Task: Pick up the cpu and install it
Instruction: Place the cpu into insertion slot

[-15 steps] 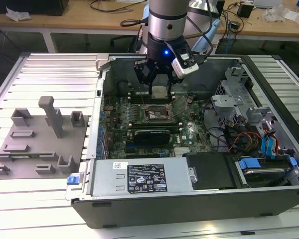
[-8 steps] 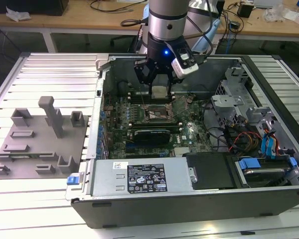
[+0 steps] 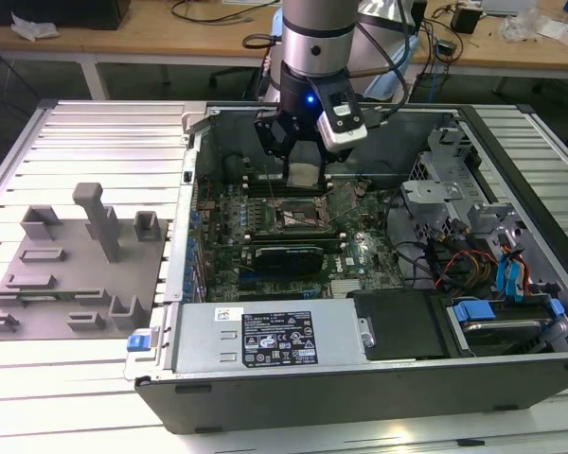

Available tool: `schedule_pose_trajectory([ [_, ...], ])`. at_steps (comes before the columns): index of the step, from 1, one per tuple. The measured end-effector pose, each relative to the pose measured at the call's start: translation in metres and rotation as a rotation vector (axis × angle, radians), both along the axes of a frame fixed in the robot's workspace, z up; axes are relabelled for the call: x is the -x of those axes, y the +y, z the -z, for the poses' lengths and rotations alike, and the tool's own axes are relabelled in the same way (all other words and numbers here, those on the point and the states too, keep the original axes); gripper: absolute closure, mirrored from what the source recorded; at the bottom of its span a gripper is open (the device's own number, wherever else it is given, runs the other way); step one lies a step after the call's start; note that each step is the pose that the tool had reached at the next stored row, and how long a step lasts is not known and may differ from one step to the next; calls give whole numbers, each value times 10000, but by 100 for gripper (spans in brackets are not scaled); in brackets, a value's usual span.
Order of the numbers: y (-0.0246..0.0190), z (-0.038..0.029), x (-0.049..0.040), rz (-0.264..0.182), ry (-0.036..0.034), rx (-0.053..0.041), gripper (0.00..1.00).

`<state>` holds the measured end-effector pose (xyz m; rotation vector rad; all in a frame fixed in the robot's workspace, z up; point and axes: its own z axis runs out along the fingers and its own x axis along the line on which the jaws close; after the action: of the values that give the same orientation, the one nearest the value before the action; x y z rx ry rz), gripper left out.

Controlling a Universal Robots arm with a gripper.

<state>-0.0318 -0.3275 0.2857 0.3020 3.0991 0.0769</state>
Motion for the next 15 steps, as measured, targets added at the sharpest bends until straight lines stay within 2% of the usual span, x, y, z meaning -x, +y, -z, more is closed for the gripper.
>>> schedule_pose_trajectory([
  [3,0,1,0,1178,0,0,45],
  [9,0,1,0,2342,0,0,45],
  [12,0,1,0,3385,0,0,45],
  [15,0,1,0,3995,0,0,45],
])
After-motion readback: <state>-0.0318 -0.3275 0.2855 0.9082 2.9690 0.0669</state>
